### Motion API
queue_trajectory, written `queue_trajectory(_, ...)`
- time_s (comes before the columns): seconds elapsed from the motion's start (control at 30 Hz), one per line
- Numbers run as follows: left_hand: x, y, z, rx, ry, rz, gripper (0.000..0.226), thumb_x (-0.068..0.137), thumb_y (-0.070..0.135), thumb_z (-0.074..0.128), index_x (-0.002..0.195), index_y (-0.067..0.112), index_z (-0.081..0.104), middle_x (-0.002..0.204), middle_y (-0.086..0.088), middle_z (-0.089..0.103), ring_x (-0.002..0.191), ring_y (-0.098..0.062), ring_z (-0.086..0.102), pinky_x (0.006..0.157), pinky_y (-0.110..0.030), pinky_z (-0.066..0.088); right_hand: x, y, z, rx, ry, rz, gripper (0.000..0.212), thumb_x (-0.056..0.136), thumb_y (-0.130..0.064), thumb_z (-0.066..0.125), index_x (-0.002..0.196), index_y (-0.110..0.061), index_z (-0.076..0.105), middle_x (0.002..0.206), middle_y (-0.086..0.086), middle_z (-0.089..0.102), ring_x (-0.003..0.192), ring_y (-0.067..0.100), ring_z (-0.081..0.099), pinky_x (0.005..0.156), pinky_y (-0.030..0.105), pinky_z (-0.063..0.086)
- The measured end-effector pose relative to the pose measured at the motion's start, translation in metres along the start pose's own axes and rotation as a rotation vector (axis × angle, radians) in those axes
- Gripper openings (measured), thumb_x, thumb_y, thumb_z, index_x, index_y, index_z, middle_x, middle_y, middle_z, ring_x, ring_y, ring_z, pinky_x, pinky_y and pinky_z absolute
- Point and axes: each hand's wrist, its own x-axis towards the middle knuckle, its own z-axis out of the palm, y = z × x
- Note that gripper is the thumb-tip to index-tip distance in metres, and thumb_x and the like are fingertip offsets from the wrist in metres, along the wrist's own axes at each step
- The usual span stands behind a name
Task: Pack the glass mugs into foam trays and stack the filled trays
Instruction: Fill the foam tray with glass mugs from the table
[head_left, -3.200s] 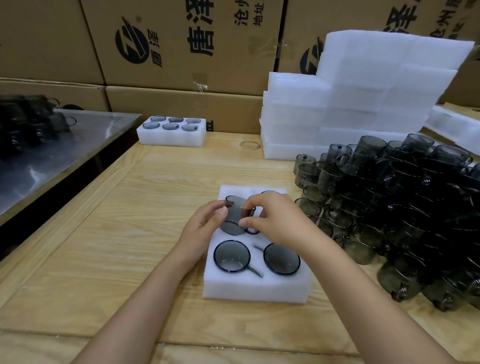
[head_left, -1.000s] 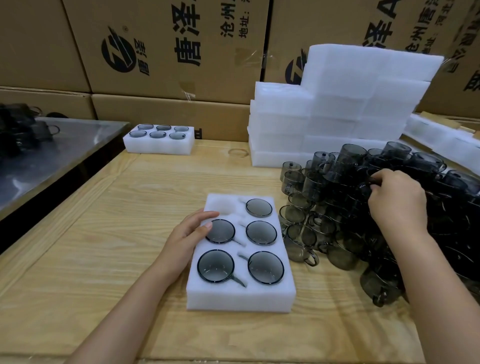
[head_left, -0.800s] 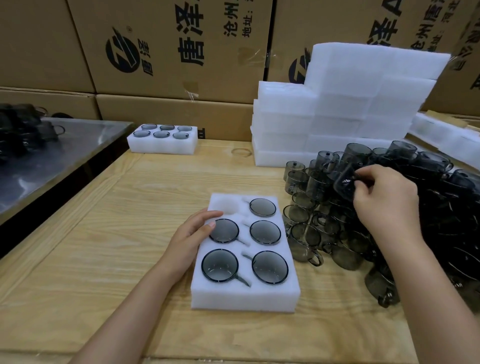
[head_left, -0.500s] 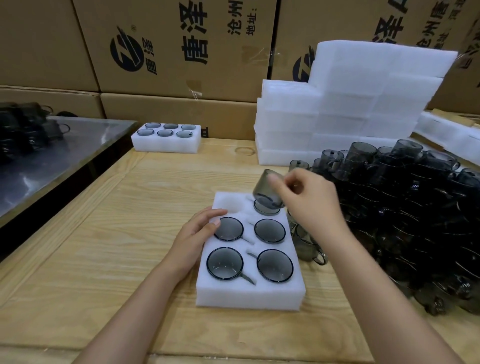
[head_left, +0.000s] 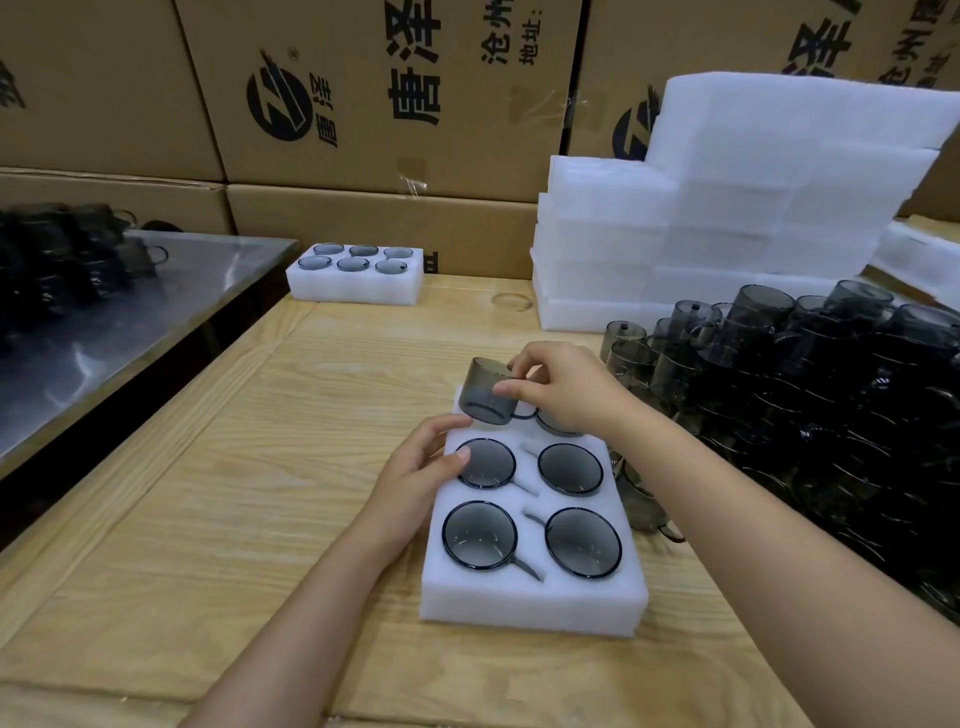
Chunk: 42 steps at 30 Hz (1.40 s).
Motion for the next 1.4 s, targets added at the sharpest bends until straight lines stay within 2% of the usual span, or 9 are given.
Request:
queue_trajectory(0.13, 0.002, 0.0, 0.0, -0.011, 0.034, 0.019, 0.046, 0.073, 0.019, 0.061, 0.117, 0.024, 0.051, 0.118, 0.004, 0.061, 0.11, -0.011, 0.059, 0.08, -0.02, 0.05, 0.002, 0.003, 0.0, -0.055, -0.053, -0.014, 0.023, 0.079, -0.04, 0.072, 0.072, -0.028, 0.054, 0.105, 0.001, 0.066, 0.082, 0.012, 0.061, 0.07, 0.022, 0.045)
queue_trajectory(0.3, 0.002, -0.001, 0.001, 0.035, -0.02, 0.065, 0.063, 0.077, 0.018, 0.057, 0.132, 0.046, 0.041, 0.125, 0.017, 0.058, 0.113, -0.001, 0.058, 0.086, -0.023, 0.05, -0.004, -0.002, 0.003, -0.097, -0.068, -0.109, 0.018, 0.083, -0.03, 0.07, 0.078, -0.022, 0.055, 0.066, -0.009, 0.058, 0.058, -0.001, 0.054, 0.049, 0.011, 0.036)
queue_trajectory(0.53, 0.009, 0.002, -0.002, 0.24, -0.117, 0.114, 0.062, 0.085, 0.011, 0.048, 0.138, 0.042, 0.04, 0.151, 0.032, 0.018, 0.14, 0.011, 0.015, 0.12, -0.039, 0.019, -0.017, -0.008, 0.017, -0.234, -0.013, -0.204, 0.015, 0.086, -0.024, 0.066, 0.087, -0.012, 0.056, 0.077, -0.002, 0.056, 0.079, 0.022, 0.054, 0.064, 0.029, 0.035)
queue_trajectory(0.77, 0.012, -0.002, -0.008, 0.398, -0.086, 0.135, 0.056, 0.082, 0.023, 0.047, 0.13, 0.05, 0.044, 0.146, 0.033, 0.027, 0.136, 0.016, 0.019, 0.112, -0.017, 0.02, -0.03, 0.0, 0.031, -0.182, -0.06, -0.202, 0.018, 0.096, -0.033, 0.05, 0.093, -0.018, 0.041, 0.095, -0.003, 0.057, 0.082, 0.011, 0.041, 0.069, 0.029, 0.031)
queue_trajectory(0.93, 0.012, 0.0, -0.011, 0.528, -0.078, 0.143, 0.045, 0.089, 0.024, 0.05, 0.128, 0.045, 0.05, 0.148, 0.024, 0.031, 0.137, 0.012, 0.022, 0.111, -0.017, 0.019, -0.032, 0.007, 0.027, -0.325, -0.209, -0.179, 0.027, 0.098, -0.044, 0.034, 0.093, -0.018, 0.038, 0.096, -0.006, 0.046, 0.088, 0.004, 0.033, 0.113, 0.027, 0.01)
queue_trajectory(1.03, 0.018, 0.004, -0.014, 0.661, -0.076, 0.164, 0.039, 0.098, 0.012, 0.046, 0.132, 0.028, 0.056, 0.145, 0.02, 0.033, 0.137, 0.007, 0.023, 0.111, -0.017, 0.016, -0.03, 0.007, 0.025, -0.376, -0.26, -0.17, 0.03, 0.098, -0.047, 0.031, 0.093, -0.02, 0.04, 0.105, -0.005, 0.047, 0.107, 0.013, 0.04, 0.116, 0.03, 0.002)
queue_trajectory(1.17, 0.033, 0.018, -0.013, 0.562, -0.035, 0.076, 0.032, 0.102, 0.021, 0.04, 0.122, 0.021, 0.065, 0.134, 0.018, 0.047, 0.132, 0.001, 0.037, 0.102, -0.015, 0.029, -0.015, 0.001, 0.018, -0.193, -0.226, -0.068, 0.035, 0.1, -0.041, 0.034, 0.089, -0.016, 0.055, 0.092, -0.001, 0.059, 0.11, 0.023, 0.05, 0.102, 0.031, 0.027)
queue_trajectory(1.27, 0.048, 0.024, -0.003, 0.373, 0.163, -0.02, 0.034, 0.102, 0.032, 0.041, 0.132, 0.025, 0.054, 0.13, 0.01, 0.051, 0.121, -0.008, 0.047, 0.088, -0.018, 0.042, 0.0, 0.005, 0.014, 0.013, 0.053, 0.078, 0.032, 0.1, -0.033, 0.039, 0.116, -0.016, 0.061, 0.115, 0.005, 0.064, 0.111, 0.024, 0.054, 0.081, 0.027, 0.037)
queue_trajectory(1.4, 0.064, 0.02, 0.008, 0.284, 0.122, -0.257, 0.034, 0.102, 0.031, 0.042, 0.13, 0.014, 0.051, 0.128, 0.0, 0.056, 0.108, -0.018, 0.056, 0.085, -0.03, 0.045, 0.01, 0.013, 0.033, -0.35, -0.148, 0.198, 0.048, 0.102, -0.042, 0.023, 0.144, -0.023, 0.033, 0.143, 0.006, 0.045, 0.134, 0.028, 0.035, 0.114, 0.044, 0.013)
